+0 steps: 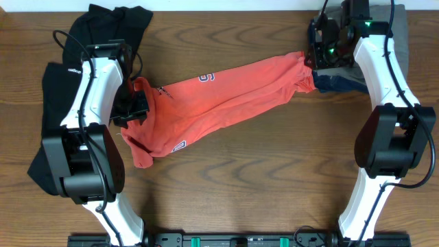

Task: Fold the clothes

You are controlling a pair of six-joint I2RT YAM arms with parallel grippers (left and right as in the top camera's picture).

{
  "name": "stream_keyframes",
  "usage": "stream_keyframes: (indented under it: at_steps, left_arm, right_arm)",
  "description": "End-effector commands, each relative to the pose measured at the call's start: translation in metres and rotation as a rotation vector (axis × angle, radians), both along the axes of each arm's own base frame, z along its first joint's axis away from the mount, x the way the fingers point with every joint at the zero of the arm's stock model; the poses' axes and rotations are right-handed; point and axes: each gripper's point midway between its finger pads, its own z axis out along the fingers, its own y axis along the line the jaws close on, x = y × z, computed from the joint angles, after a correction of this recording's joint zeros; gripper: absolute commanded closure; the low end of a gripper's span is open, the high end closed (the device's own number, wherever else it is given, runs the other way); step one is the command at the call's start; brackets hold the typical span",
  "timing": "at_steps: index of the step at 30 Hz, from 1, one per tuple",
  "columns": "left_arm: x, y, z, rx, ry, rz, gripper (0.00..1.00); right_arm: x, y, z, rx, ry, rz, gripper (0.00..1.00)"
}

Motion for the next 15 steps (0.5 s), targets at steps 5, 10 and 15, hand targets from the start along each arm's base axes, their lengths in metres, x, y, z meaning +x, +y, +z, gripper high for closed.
stream_keyframes:
  at_steps: [5, 10, 15]
  left_arm:
    - [0.008, 0.004, 0.0, 0.01, -0.039, -0.02, 0.23]
    - [0.018, 0.004, -0.001, 0.013, -0.08, -0.019, 0.05]
    - [0.024, 0.005, -0.001, 0.015, -0.107, -0.019, 0.02]
  right_arm:
    - [-0.009, 0.002, -0.023, -0.001, 0.05, 0.006, 0.41]
    - [-0.008, 0.002, -0.04, 0.0, 0.036, 0.006, 0.42]
    - [-0.005, 0.003, -0.054, 0.005, 0.008, 0.007, 0.46]
